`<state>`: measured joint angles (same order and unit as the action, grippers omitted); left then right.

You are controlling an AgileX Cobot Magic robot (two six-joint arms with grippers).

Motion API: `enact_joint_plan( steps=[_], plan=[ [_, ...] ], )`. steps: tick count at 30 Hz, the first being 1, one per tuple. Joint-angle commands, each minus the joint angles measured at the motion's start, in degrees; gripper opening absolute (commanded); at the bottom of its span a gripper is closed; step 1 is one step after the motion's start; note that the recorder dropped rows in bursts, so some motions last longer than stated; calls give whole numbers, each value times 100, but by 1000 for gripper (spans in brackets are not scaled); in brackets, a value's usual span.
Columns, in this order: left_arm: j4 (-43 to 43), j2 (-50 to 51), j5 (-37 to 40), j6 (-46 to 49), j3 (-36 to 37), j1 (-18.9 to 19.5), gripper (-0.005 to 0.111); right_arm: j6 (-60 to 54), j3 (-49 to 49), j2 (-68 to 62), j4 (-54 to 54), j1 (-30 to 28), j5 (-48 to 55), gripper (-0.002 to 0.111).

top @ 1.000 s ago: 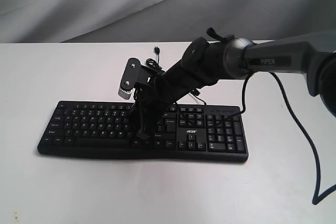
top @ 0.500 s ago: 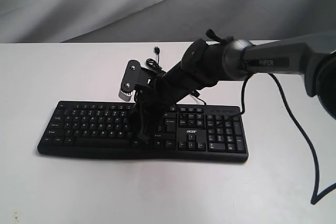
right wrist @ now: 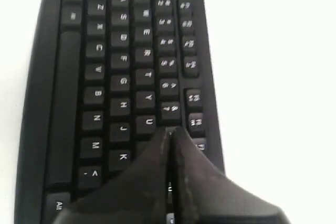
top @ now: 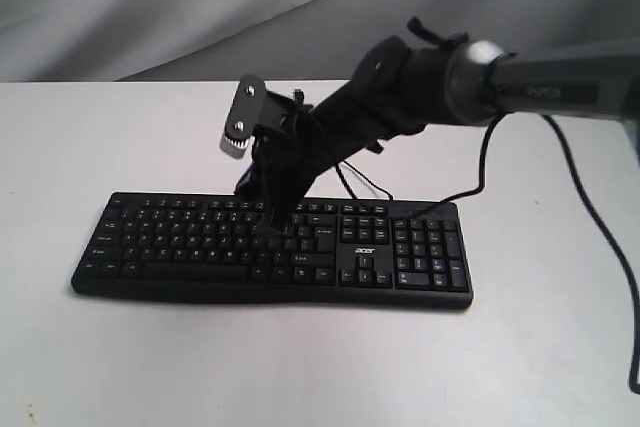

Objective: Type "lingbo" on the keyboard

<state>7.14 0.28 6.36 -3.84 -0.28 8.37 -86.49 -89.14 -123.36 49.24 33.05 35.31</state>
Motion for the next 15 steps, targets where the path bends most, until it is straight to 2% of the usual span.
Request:
enact_joint_plan(
  steps=[1,5,7,15],
  plan=[
    [1,-28,-56,-12,28,-38,0,1090,1,937,-851,-102,-149,0],
    [1,-28,-56,-12,28,-38,0,2357,15,1946,-1641,-302,-194,0],
    [1,-28,-56,-12,28,-38,0,2723,130,2455,-1684,-456,-340,0],
    [1,-28,-56,-12,28,-38,0,2889,1902,4791,-1672,-631,-2304,0]
  ],
)
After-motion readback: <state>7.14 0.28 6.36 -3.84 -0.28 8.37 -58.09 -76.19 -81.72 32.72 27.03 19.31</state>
